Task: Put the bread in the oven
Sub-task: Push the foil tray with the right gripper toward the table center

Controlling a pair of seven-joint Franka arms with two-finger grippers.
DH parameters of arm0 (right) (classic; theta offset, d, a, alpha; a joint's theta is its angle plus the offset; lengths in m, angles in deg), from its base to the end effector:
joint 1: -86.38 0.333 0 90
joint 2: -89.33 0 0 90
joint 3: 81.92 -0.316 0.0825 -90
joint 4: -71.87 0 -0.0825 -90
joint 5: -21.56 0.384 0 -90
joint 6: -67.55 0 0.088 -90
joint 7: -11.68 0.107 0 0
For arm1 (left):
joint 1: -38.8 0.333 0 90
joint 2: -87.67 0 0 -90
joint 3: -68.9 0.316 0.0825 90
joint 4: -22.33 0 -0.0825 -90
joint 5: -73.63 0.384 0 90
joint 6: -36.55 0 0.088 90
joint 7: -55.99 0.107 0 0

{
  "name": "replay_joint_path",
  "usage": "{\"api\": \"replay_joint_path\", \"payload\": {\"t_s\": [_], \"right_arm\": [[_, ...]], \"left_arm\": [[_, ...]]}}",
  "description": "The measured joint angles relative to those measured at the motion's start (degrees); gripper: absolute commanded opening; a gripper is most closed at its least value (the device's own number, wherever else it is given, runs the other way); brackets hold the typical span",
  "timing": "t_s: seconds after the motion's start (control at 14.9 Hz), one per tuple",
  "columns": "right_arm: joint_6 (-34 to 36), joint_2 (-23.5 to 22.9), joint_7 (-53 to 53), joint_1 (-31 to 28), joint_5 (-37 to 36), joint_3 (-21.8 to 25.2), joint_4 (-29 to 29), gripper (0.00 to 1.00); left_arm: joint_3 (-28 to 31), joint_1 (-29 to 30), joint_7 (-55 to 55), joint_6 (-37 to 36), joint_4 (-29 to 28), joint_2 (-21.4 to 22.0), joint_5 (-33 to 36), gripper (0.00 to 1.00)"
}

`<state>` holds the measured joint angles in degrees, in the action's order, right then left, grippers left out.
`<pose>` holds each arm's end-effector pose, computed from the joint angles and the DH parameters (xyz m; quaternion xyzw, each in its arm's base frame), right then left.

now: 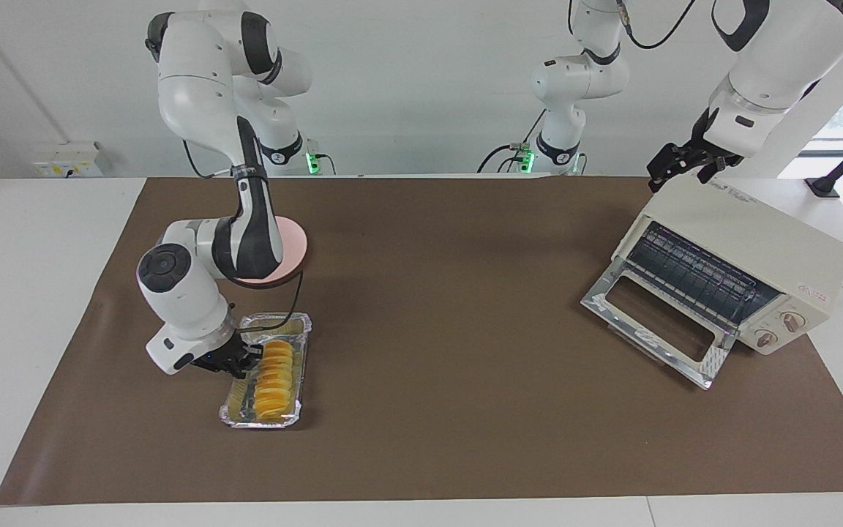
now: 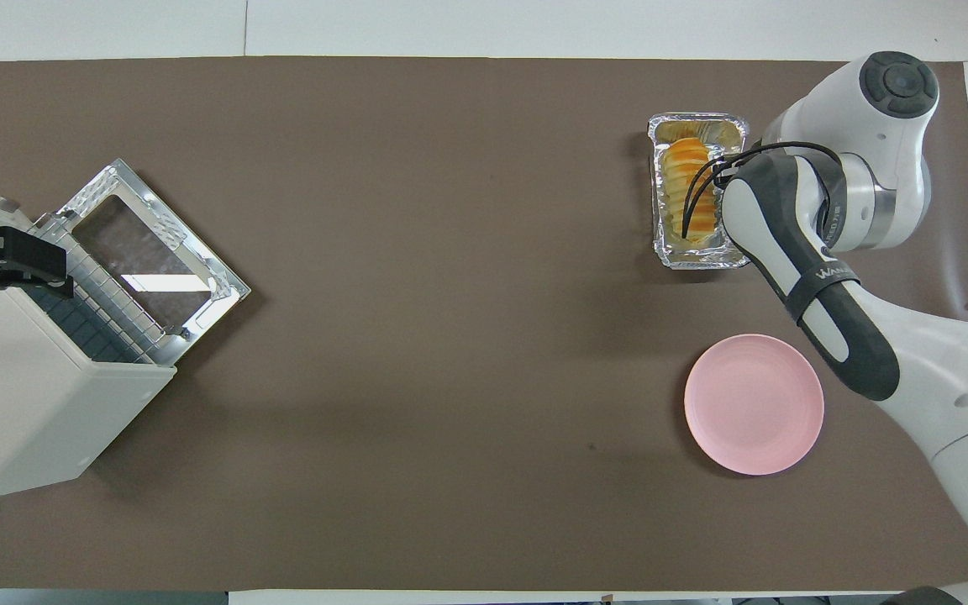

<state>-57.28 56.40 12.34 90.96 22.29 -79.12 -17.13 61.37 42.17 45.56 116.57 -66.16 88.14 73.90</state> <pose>0.7033 0.0275 0.3183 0.9996 0.0105 0.0258 0.0073 0.5317 -0.0384 0.6271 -0.9960 -0.0548 0.0689 0.0117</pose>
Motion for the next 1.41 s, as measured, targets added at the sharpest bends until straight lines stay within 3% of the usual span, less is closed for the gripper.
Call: {"api": "replay_joint_path", "payload": {"t_s": [0.4, 0.61, 0.88, 1.08, 1.41], "right_arm": [[2.32, 0.41, 0.00, -0.01, 0.00, -0.01, 0.62, 0.00], [9.72, 1.40, 0.00, 0.00, 0.11, -0.55, 4.72, 0.00], [17.76, 3.97, 4.75, 0.96, 0.30, -4.83, 9.70, 0.00], [21.73, 4.84, 15.69, 6.75, 0.29, -5.99, 12.78, 0.00], [20.58, 4.66, 31.54, 18.00, 1.76, -6.04, 13.69, 0.00]], "left_arm": [[0.00, 0.00, 0.00, 0.00, 0.00, 0.00, 0.00, 1.00], [0.00, 0.00, 0.00, 0.00, 0.00, 0.00, 0.00, 1.00], [0.00, 0.00, 0.00, 0.00, 0.00, 0.00, 0.00, 1.00], [0.00, 0.00, 0.00, 0.00, 0.00, 0.00, 0.00, 1.00], [0.00, 0.00, 0.00, 0.00, 0.00, 0.00, 0.00, 1.00]]}}
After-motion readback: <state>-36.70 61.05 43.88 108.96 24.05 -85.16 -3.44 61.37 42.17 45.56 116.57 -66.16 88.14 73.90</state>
